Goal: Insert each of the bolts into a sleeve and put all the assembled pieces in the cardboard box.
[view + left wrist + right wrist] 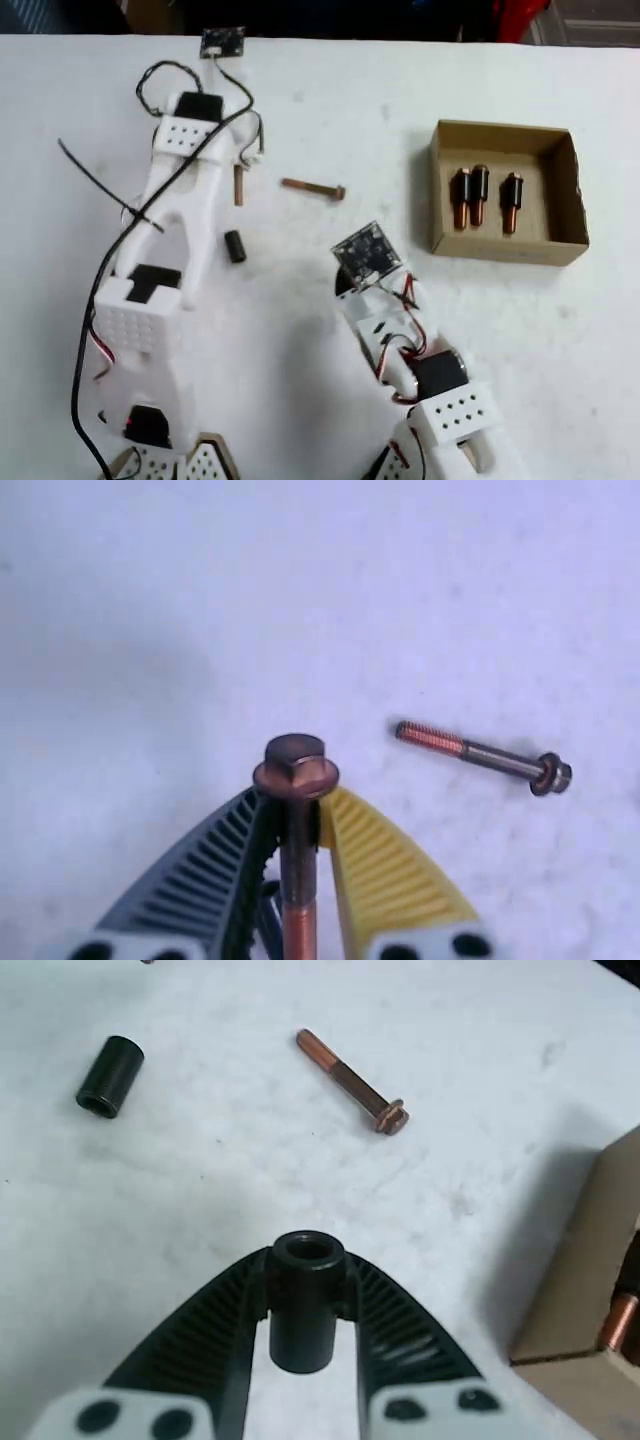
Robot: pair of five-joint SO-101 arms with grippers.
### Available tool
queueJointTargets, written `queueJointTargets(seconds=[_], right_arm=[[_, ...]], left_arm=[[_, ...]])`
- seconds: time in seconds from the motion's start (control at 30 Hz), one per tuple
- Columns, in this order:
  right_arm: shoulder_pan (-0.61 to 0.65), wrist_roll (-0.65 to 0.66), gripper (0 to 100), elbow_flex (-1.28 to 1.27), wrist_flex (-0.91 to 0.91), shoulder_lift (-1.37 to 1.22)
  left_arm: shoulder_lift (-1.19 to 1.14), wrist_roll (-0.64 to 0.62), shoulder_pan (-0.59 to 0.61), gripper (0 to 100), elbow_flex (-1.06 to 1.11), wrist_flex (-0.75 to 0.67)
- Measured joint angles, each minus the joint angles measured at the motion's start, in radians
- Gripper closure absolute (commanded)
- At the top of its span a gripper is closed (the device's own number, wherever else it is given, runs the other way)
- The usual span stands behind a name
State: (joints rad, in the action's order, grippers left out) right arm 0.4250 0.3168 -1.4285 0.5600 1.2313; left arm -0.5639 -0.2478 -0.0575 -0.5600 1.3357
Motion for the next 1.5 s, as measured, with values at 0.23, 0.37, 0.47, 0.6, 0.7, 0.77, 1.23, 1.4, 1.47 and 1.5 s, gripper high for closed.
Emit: queueJointTargets(seconds=[0.23,0.37,0.47,0.6,0.7,0.77,1.23,1.4,1.47,1.5], right_arm=[[0.041,0.0,98.1,0.0,-0.063,0.0],[0.043,0.0,98.1,0.0,-0.12,0.0],[0.043,0.0,98.1,-0.002,-0.164,0.0],[0.049,0.0,98.1,-0.002,-0.186,0.0],[0.052,0.0,98.1,-0.002,-0.193,0.0],[0.052,0.0,98.1,-0.002,-0.229,0.0],[0.052,-0.196,98.1,-0.002,-0.43,0.0],[0.104,-0.201,98.1,-0.002,-0.474,0.0],[0.143,-0.201,98.1,-0.002,-0.476,0.0],[0.16,-0.201,98.1,-0.002,-0.476,0.0]], left_arm=[[0.0,0.009,-0.069,98,-0.229,0.287],[0.0,0.009,-0.084,98,-0.342,0.42],[0.002,0.009,-0.081,98,-0.368,0.445],[0.038,0.009,-0.083,98,-0.354,0.446],[0.137,0.02,-0.084,98,-0.301,0.446],[0.21,0.044,-0.094,98,-0.249,0.446],[0.71,0.071,-0.101,98,0.198,0.446],[0.888,0.149,-0.101,98,0.413,0.404],[0.968,0.157,-0.101,98,0.509,0.359],[1.013,0.16,-0.101,98,0.563,0.334]])
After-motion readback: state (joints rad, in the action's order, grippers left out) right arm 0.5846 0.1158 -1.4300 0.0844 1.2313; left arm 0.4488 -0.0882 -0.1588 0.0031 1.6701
